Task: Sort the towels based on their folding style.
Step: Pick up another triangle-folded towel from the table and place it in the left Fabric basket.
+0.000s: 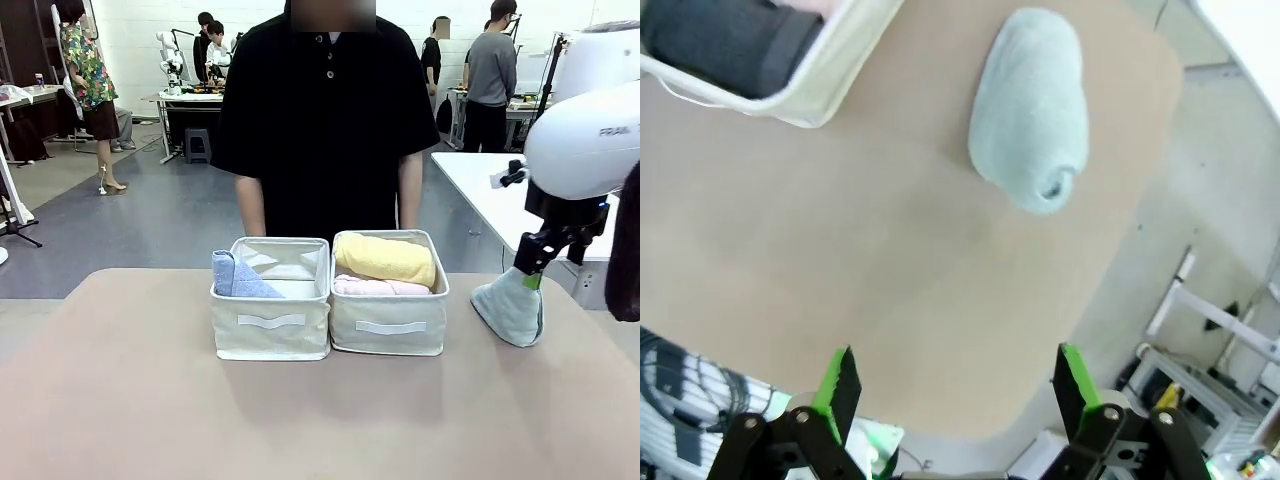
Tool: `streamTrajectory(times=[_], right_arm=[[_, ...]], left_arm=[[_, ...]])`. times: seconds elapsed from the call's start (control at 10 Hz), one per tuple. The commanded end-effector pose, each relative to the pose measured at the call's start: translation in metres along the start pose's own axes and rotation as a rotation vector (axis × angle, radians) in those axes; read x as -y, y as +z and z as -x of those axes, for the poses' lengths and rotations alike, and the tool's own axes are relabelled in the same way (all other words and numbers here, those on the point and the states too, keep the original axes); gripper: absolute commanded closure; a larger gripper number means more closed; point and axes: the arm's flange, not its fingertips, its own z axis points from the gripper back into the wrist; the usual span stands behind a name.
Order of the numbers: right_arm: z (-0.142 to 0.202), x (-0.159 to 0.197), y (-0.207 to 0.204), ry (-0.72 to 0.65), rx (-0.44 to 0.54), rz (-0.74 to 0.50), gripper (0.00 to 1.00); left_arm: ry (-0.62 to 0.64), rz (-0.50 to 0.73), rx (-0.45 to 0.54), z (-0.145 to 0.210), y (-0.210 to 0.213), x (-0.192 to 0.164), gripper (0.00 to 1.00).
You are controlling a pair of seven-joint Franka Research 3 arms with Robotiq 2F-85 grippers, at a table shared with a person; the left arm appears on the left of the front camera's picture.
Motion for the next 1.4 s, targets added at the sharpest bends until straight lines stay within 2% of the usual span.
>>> streamTrajectory(times=[0.0,0.5,0.8,1.3], right_arm=[[-0.020,0.007,-0.005,-0.009,-0.035,0.009,0.00],[-0.058,0.016,-0.027,-0.098,-0.072,0.097,0.00],[-0.073,0.031,-0.043,-0.124,-0.047,0.021,0.00],[-0.086,0.061,-0.078,-0.164,-0.054,0.036,0.00]], left_arm=[[-0.001,-0.007,0.010,-0.001,0.001,0.001,0.00],[-0.001,-0.007,0.010,-0.001,0.001,0.001,0.00],[-0.001,-0.007,0.010,-0.001,0.001,0.001,0.00],[-0.001,-0.007,0.010,-0.001,0.001,0.001,0.00]])
